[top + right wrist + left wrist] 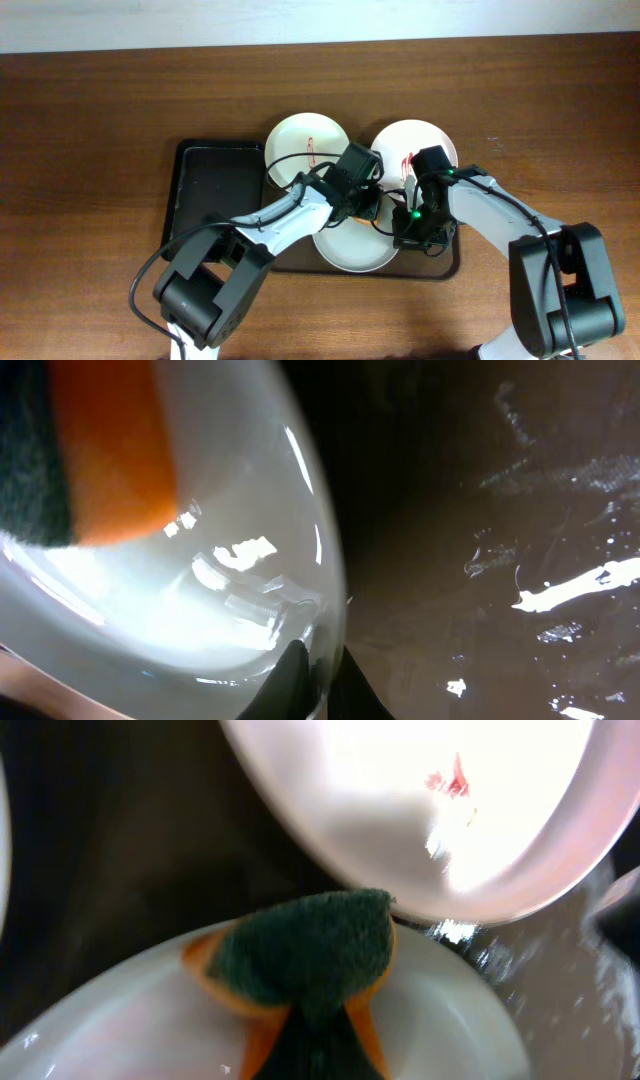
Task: Clean dirty plates on tray and stack at the side
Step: 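Lift the cleaned plate with right gripper and place it right of tray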
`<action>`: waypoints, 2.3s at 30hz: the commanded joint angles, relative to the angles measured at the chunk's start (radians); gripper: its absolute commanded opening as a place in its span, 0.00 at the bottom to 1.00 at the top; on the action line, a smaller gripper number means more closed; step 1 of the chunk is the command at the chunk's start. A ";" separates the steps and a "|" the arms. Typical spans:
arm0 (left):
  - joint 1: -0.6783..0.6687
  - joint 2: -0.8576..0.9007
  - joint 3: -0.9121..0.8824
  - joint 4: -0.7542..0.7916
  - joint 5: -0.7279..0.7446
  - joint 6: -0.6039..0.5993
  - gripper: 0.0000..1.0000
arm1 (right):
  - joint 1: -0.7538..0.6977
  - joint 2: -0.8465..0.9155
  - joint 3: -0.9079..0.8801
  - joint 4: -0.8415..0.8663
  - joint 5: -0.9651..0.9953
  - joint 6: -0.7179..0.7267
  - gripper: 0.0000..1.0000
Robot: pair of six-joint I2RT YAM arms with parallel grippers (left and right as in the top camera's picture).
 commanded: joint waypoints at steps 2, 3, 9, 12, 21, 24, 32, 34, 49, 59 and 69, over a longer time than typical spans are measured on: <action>0.008 0.013 -0.004 -0.153 -0.090 0.013 0.00 | 0.006 0.005 -0.005 -0.005 0.013 -0.017 0.08; 0.015 -0.001 -0.004 -0.187 -0.116 0.013 0.00 | 0.006 0.005 -0.005 -0.005 0.013 -0.017 0.08; 0.066 -0.151 -0.004 -0.275 -0.131 0.013 0.00 | 0.006 0.005 -0.005 -0.005 0.014 -0.017 0.08; 0.122 -0.273 -0.004 -0.373 -0.144 0.021 0.00 | 0.006 0.005 -0.005 -0.004 0.025 -0.017 0.09; 0.382 -0.385 -0.004 -0.531 -0.175 0.179 0.00 | 0.006 0.004 -0.005 0.078 0.035 -0.021 0.04; 0.464 -0.385 -0.011 -0.543 -0.176 0.262 0.00 | 0.006 -0.021 -0.005 0.077 0.032 -0.047 0.04; 0.587 -0.360 -0.068 -0.508 -0.183 0.297 0.00 | 0.006 -0.252 0.015 0.047 0.226 -0.046 0.04; 0.600 -0.340 -0.082 -0.488 -0.183 0.297 0.00 | 0.006 -0.304 0.016 0.047 0.334 -0.046 0.04; 0.602 -0.178 -0.092 -0.447 -0.183 0.296 0.00 | 0.446 -0.416 0.069 0.105 1.195 -0.071 0.04; 0.602 -0.177 -0.092 -0.441 -0.183 0.296 0.00 | 0.568 -0.416 0.069 0.167 1.315 -0.063 0.04; 0.602 -0.177 -0.092 -0.428 -0.183 0.297 0.03 | 0.119 -0.439 0.069 0.153 0.750 0.063 0.04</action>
